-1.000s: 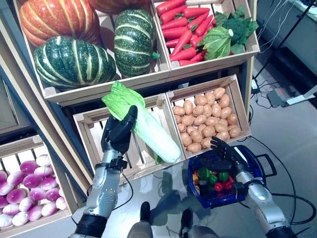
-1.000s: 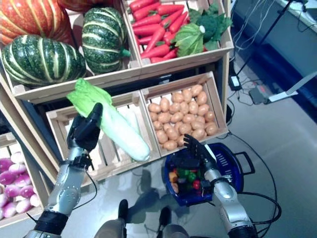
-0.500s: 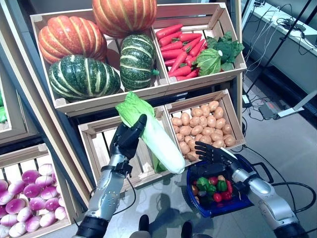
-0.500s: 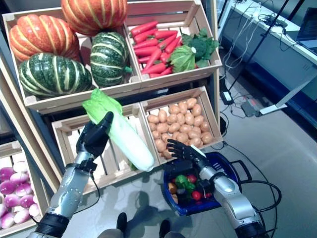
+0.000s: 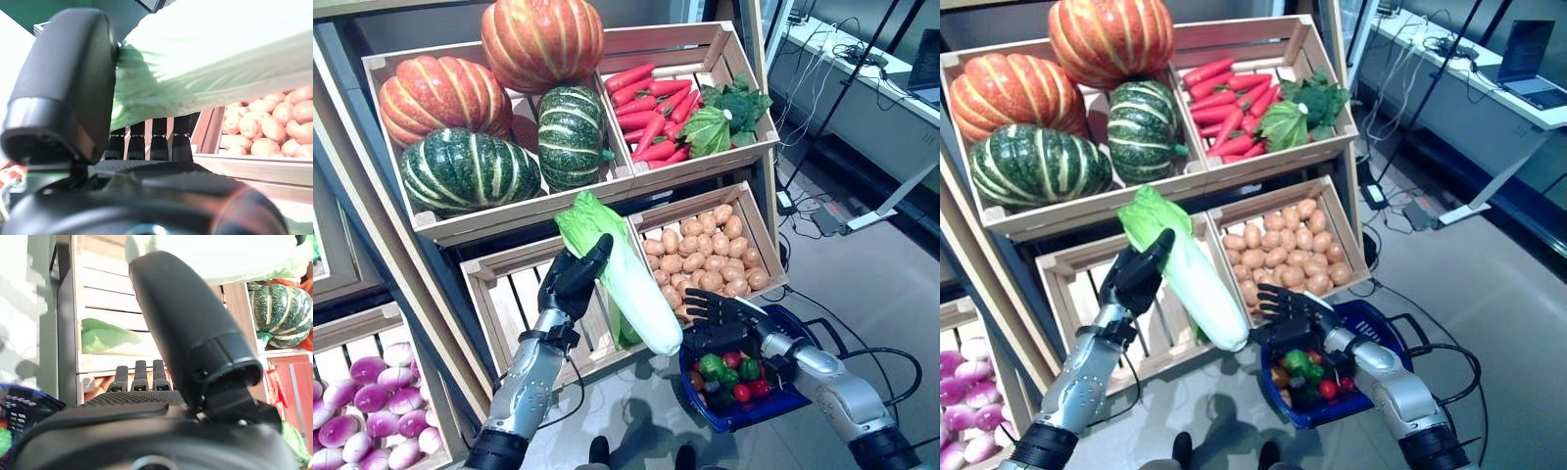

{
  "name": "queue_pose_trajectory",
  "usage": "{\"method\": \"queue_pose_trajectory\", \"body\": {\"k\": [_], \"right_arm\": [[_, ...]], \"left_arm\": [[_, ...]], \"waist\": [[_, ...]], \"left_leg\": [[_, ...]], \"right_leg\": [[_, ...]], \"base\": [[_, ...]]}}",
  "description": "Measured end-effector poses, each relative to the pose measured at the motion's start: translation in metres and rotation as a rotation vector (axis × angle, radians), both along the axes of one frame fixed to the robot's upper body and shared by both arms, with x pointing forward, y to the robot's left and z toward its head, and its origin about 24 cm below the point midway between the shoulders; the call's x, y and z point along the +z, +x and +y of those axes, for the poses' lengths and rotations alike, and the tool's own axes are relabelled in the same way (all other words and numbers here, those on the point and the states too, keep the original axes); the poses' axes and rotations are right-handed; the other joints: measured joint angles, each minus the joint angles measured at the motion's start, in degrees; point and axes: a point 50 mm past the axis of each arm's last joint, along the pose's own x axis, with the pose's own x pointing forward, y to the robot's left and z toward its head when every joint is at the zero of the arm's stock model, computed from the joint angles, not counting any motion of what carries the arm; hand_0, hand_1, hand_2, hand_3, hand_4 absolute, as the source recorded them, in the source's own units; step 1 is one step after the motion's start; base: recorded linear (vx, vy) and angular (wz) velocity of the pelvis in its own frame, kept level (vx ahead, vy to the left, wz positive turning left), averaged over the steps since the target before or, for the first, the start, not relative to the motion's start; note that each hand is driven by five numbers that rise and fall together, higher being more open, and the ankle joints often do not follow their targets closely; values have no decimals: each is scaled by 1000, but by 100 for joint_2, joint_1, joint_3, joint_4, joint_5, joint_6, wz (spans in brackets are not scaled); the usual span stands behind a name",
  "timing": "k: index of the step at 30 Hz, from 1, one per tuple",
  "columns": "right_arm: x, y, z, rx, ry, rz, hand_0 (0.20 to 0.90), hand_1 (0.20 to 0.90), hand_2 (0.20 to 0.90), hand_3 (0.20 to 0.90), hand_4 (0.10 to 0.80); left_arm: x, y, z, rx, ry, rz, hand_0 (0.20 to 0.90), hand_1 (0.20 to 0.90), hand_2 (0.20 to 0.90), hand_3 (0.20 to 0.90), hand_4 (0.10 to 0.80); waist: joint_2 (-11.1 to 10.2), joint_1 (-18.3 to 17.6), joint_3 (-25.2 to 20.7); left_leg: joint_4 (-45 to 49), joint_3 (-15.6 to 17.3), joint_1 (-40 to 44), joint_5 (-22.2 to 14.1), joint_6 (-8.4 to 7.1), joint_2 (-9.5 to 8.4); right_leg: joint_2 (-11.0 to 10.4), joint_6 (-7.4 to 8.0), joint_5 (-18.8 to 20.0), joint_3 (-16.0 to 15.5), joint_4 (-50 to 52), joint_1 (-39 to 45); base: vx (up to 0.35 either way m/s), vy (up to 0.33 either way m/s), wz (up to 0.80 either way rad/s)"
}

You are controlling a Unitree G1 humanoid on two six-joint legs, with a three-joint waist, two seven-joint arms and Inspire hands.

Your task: Put vegetables into the basket

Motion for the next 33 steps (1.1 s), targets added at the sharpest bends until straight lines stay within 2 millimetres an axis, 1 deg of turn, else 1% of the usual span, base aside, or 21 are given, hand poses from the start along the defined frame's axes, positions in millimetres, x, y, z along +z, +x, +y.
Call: {"method": "queue_pose_trajectory", "body": {"k": [5,10,21,28,33], "right_arm": [[-7,-2,10,49,-5,59,900,900,900,900,800],[-15,-5,16,57,60,146,900,900,900,900,800],[-21,-13,40,155,148,317,900,900,900,900,800],[-24,-17,40,198,135,366,900,900,900,900,800],[-26,-23,40,249,142,415,900,900,900,900,800]], "left_arm": [[-5,0,5,-3,25,21,300,300,300,300,400],[-8,-1,7,1,31,33,300,300,300,300,400],[-9,-1,13,-16,66,35,300,300,300,300,400],[-12,-2,13,-67,78,42,300,300,300,300,400],[-13,-2,9,-124,97,37,300,300,300,300,400]], "waist": [[-12,9,-84],[-42,36,-203],[-30,72,-300],[-17,100,-375],[1,95,-386]], "left_leg": [[0,7,23,-1,2,0],[0,2,24,0,3,-2],[-1,-6,27,0,3,-6],[-2,-7,26,0,3,-7],[-2,-1,24,-2,4,-6]], "right_leg": [[0,-1,2,13,-1,17],[-3,-1,2,11,-2,23],[-4,0,2,1,-3,27],[-9,0,1,0,-5,27],[-9,0,1,6,-6,20]], "base": [[0,0,0],[0,0,0],[0,0,0],[0,0,0],[0,0,0]]}}
